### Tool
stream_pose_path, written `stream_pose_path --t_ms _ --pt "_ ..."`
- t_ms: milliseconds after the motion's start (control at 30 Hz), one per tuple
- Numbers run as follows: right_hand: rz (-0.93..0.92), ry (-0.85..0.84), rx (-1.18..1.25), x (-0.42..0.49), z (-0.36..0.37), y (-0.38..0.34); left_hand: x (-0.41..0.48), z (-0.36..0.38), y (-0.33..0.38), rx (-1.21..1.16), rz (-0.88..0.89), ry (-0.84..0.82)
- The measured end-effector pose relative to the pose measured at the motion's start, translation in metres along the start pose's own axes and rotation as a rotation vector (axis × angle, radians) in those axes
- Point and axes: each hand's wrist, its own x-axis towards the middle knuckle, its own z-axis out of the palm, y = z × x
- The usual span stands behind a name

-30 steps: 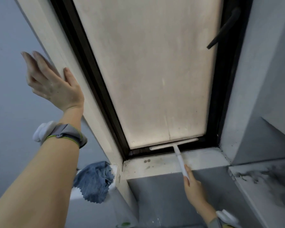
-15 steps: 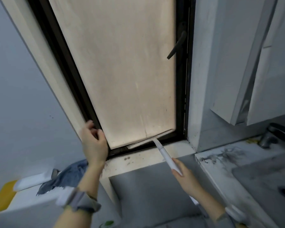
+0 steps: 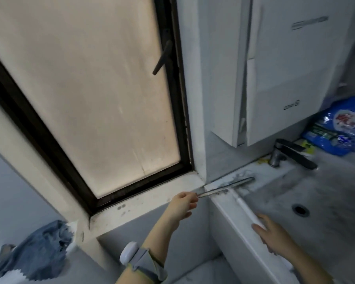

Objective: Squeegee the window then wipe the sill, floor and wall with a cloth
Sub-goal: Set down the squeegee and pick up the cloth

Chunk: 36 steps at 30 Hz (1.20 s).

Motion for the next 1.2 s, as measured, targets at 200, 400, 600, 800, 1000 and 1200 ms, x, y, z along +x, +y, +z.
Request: stream_pose_path --t_ms 200,400,600,800,1000,1200 --pt "-0.002 0.106 -0.11 0.049 -0.007 0.004 0.028 0.036 0.014 0.024 -0.024 -0.057" --pt "0.075 0.127 -0.448 0.079 0.007 0.006 0.038 0.031 -0.003 0.003 -0.087 -0.05" --pt "-0.192 0.159 -0.098 0.07 0.036 -0.06 0.025 -0.008 -0.018 -0.063 -0.122 0.043" --pt "-0.308 -0.492 0.029 0.036 0.14 -0.172 -0.026 -0.083 -0.047 -0.142 -0.121 0.291" --pt "-0.434 -0.812 0.004 -0.028 0.229 -0.239 -0.093 -0.174 -0.087 0.048 -0.006 0.737" --pt "-0.521 -0.853 -0.048 -0.066 0.255 -0.255 -0.107 -0.244 -0.118 0.677 -0.059 1.002"
